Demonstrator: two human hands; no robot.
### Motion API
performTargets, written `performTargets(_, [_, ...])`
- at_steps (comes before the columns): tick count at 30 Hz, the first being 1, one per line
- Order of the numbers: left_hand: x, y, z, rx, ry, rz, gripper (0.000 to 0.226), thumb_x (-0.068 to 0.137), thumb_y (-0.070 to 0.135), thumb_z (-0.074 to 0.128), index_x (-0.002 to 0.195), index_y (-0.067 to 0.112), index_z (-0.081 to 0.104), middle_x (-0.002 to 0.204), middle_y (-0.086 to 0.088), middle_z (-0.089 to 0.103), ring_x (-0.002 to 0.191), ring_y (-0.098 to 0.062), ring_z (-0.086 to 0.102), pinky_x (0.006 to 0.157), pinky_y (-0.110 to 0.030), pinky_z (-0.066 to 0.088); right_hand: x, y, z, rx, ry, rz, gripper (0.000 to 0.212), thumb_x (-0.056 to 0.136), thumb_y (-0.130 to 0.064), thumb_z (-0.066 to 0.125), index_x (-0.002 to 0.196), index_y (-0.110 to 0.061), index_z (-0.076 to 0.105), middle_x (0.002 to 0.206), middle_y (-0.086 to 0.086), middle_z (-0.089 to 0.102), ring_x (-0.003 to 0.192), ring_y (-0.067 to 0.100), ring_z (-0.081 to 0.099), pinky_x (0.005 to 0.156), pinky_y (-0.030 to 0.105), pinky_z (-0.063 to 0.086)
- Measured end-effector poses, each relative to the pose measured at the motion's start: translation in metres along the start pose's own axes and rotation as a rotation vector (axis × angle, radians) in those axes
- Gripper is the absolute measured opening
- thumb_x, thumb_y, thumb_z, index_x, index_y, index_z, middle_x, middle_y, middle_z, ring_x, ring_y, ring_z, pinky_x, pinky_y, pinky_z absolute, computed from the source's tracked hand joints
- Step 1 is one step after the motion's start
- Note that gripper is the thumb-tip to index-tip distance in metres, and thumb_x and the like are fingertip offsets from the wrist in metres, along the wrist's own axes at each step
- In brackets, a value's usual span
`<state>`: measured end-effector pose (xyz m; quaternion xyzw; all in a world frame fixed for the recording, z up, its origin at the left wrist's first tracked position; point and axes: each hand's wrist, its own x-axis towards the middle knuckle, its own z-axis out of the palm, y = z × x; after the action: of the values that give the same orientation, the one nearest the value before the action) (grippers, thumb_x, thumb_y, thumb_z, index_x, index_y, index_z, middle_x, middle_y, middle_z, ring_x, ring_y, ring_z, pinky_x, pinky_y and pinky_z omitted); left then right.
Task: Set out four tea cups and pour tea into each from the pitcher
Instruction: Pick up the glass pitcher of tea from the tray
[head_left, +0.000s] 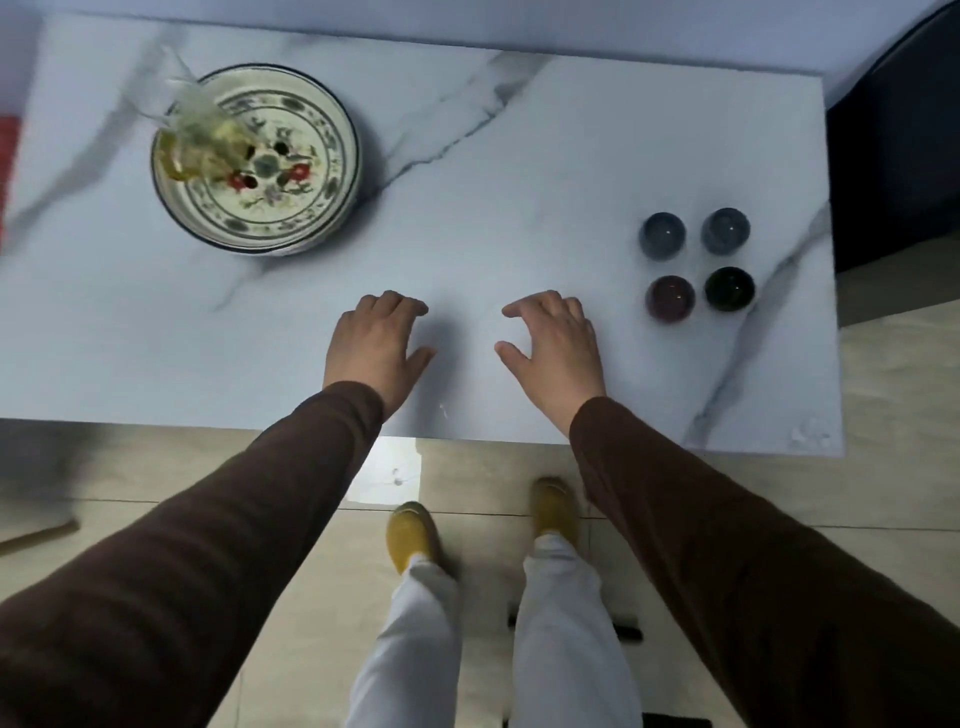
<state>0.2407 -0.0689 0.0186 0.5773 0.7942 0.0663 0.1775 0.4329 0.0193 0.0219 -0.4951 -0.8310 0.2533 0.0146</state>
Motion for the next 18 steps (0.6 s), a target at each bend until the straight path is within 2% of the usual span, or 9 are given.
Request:
performTargets(7, [-0.007, -0.070, -0.038, -0.005, -0.052, -0.066, 0.040, 0.086, 0.032, 0.063, 0.123, 0.019, 0.057, 0.121, -0.004, 0.059, 0.114, -0.030, 0.051, 0.091, -0.042, 0.042, 0.025, -0.074, 0.026, 0.012, -0.043, -0.060, 0.029, 0.090, -0.033, 0.061, 0.117, -0.024, 0.062, 0.122, -0.002, 0.058, 0.117, 0.023, 0.047, 0.095, 0.036, 0.038])
performTargets(18, [0.009, -0.195, -0.094, -0.071, -0.016, -0.144, 0.037, 0.084, 0.030, 0.064, 0.120, 0.020, 0.059, 0.118, -0.005, 0.060, 0.113, -0.030, 0.051, 0.090, -0.041, 0.044, 0.090, -0.197, 0.064, 0.084, -0.066, -0.059, 0.027, 0.092, -0.030, 0.057, 0.118, -0.022, 0.061, 0.120, -0.002, 0.062, 0.114, 0.022, 0.051, 0.096, 0.037, 0.039])
